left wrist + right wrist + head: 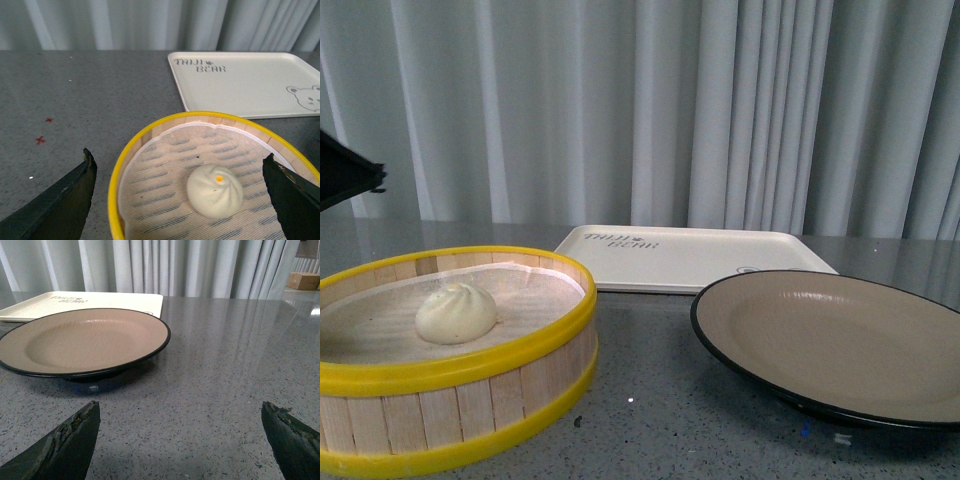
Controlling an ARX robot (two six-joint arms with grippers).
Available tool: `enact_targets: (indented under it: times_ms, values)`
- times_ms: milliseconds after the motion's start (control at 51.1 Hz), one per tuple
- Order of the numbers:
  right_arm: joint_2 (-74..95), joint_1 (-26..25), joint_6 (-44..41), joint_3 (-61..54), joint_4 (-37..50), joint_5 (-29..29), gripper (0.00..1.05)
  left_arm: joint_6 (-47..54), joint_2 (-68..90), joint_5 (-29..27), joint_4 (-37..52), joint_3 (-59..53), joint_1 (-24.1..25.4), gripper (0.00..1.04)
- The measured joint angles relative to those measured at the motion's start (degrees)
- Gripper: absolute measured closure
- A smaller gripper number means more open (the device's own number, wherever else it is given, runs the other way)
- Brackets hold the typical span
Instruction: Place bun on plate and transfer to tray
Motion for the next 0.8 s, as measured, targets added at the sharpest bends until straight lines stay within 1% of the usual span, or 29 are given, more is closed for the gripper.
enact_targets:
  times_ms: [137, 235, 274, 450, 802]
  values:
    - [0.0, 0.0, 0.0, 0.0, 0.0, 0.0, 0.08, 2.8, 8.3, -0.1, -17.9, 14.8, -1.2, 0.07]
    - [0.0, 0.0, 0.0, 0.0, 0.0, 0.0, 0.08, 3.4, 12.4, 0.4, -25.8, 19.7, -1.6, 0.07]
    - [0.0, 0.0, 0.0, 0.0, 0.0, 0.0, 0.08, 3.5, 13.9, 0.5, -27.5, 20.7, -1.7, 0.07]
    - [0.0, 0.0, 0.0, 0.0, 0.0, 0.0, 0.08, 3.4, 16.7, 0.5, -29.7, 22.4, -2.7, 0.07]
    - [0.0, 0.0, 0.0, 0.0, 0.0, 0.0, 0.08, 3.5, 18.7, -1.1, -30.4, 22.4, -5.7, 0.07]
